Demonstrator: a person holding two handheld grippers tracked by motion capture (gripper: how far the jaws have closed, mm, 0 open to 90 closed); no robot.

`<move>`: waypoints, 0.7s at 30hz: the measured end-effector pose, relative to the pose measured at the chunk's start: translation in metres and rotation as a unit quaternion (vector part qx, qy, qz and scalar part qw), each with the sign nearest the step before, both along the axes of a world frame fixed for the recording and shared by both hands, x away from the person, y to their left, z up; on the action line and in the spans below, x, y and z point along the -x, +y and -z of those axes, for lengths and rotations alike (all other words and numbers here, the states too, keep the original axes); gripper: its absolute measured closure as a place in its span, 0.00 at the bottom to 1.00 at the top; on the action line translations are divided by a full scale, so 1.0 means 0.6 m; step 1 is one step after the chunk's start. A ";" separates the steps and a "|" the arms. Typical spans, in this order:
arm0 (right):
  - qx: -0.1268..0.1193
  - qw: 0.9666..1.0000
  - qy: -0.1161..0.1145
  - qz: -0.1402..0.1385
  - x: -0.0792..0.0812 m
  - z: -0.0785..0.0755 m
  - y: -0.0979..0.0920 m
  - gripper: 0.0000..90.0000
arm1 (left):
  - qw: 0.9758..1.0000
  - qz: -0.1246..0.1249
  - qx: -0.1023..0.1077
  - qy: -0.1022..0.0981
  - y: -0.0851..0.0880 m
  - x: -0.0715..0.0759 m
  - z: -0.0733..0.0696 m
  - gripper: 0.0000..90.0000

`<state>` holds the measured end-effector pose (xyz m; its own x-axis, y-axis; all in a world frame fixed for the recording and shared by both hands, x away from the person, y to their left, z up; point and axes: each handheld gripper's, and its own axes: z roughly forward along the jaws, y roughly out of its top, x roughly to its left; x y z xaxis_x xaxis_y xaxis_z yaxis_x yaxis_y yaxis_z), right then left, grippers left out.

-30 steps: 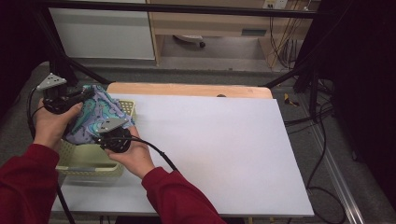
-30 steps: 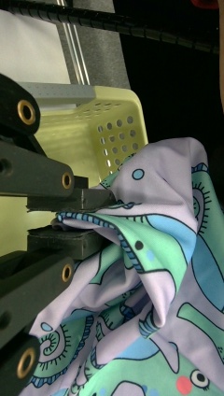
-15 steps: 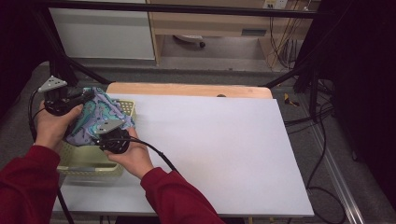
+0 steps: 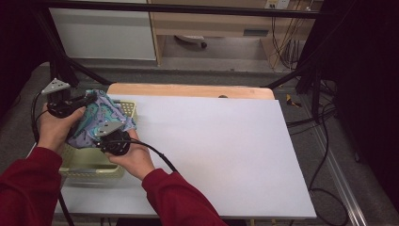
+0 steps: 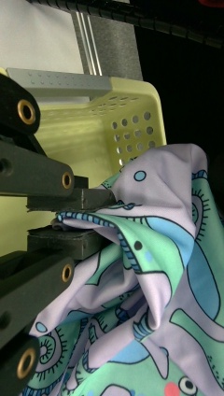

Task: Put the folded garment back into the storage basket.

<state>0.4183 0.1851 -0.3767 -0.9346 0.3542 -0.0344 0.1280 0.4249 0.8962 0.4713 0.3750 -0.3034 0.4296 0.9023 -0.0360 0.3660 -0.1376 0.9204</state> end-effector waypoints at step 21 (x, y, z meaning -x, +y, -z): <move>0.018 1.000 -0.001 0.004 -0.001 0.000 0.004 0.92 | 1.000 -0.004 0.006 0.007 0.008 -0.004 0.020 0.91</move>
<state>0.4186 0.1873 -0.3768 -0.9317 0.3600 -0.0495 0.1293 0.4556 0.8807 0.4739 0.3801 -0.3153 0.4222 0.9049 -0.0529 0.3798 -0.1236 0.9168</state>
